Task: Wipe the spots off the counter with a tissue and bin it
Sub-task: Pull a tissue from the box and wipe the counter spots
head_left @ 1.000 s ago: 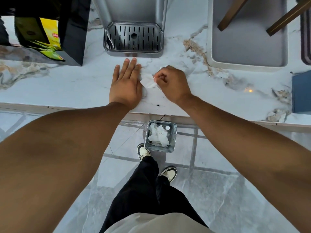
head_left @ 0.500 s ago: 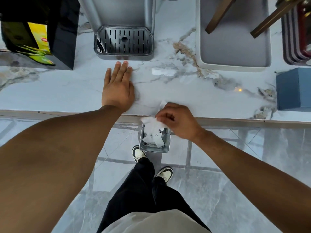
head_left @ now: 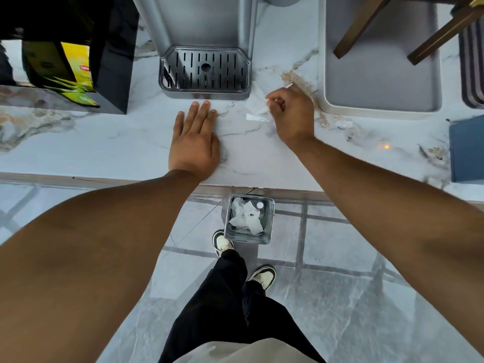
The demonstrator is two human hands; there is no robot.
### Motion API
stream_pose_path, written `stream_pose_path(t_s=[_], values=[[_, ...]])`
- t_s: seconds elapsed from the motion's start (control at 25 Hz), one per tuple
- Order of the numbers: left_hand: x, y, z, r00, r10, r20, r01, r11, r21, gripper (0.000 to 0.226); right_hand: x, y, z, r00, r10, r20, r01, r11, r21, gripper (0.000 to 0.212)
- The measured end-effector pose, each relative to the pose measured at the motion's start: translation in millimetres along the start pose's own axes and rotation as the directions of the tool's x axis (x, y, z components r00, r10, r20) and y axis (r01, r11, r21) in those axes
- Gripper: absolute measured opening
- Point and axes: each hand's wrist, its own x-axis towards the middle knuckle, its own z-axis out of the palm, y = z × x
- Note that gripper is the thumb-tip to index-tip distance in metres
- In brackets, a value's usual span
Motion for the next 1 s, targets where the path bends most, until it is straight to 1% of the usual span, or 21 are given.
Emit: stream_pose_path(t_s=[0.08, 0.2, 0.28, 0.36, 0.4, 0.44, 0.48, 0.56, 0.6, 0.64, 0.76, 0.88, 0.92, 1.0], values=[[0, 0, -1, 1.000, -0.001, 0.009, 0.001, 1.000, -0.001, 0.057, -31, 1, -1, 0.992, -0.111, 0.067, 0.107, 0.993, 0.058, 0.015], [-1, 1, -2, 1.000, 0.000, 0.015, 0.000, 1.000, 0.000, 0.057, -88, 5, -8, 0.961, -0.209, 0.182, 0.184, 0.973, 0.142, 0.013], [-1, 0, -2, 1.000, 0.000, 0.018, 0.000, 1.000, 0.000, 0.057, -120, 7, -13, 0.925, -0.233, 0.299, 0.181, 0.964, 0.193, 0.011], [-1, 0, -2, 1.000, 0.001, 0.019, -0.001, 1.000, -0.002, 0.057, -133, 8, -16, 0.898, -0.195, 0.395, 0.107, 0.966, 0.234, 0.009], [-1, 0, -2, 1.000, 0.002, 0.019, -0.002, 1.000, -0.004, 0.057, -131, 6, -17, 0.905, -0.162, 0.394, 0.059, 0.963, 0.261, 0.008], [0, 0, -2, 1.000, 0.004, 0.020, -0.004, 1.000, -0.008, 0.056, -125, 3, -15, 0.929, -0.127, 0.348, 0.025, 0.959, 0.283, 0.007], [-1, 0, -2, 1.000, 0.010, 0.021, -0.010, 1.000, -0.015, 0.056, -117, -4, -13, 0.958, -0.097, 0.269, 0.017, 0.959, 0.284, 0.007], [-1, -1, -2, 1.000, 0.026, 0.010, -0.026, 0.999, -0.042, 0.056, -92, -19, -2, 0.995, -0.068, 0.077, 0.049, 0.973, 0.226, 0.008], [-2, -1, -2, 0.999, 0.033, -0.001, -0.033, 0.997, -0.068, 0.055, -78, -29, 6, 0.998, -0.068, 0.013, 0.065, 0.982, 0.177, 0.009], [-2, -2, -2, 0.999, 0.037, -0.014, -0.038, 0.995, -0.097, 0.054, -65, -38, 15, 0.997, -0.073, -0.017, 0.074, 0.989, 0.125, 0.010], [-4, -3, -2, 0.998, 0.016, -0.059, -0.025, 0.985, -0.169, 0.052, -36, -57, 39, 0.997, -0.069, -0.015, 0.070, 0.997, 0.029, 0.016], [-3, -3, -2, 0.998, -0.015, -0.059, 0.002, 0.980, -0.201, 0.054, -23, -68, 54, 0.997, -0.060, -0.046, 0.061, 0.998, 0.032, 0.019], [-2, -4, -2, 0.998, -0.023, -0.058, 0.011, 0.979, -0.203, 0.055, -23, -71, 58, 0.996, -0.085, -0.037, 0.086, 0.996, 0.033, 0.020], [-2, -4, -2, 0.998, -0.027, -0.052, 0.017, 0.982, -0.190, 0.057, -28, -68, 57, 0.984, -0.173, 0.044, 0.172, 0.985, 0.031, 0.021]])
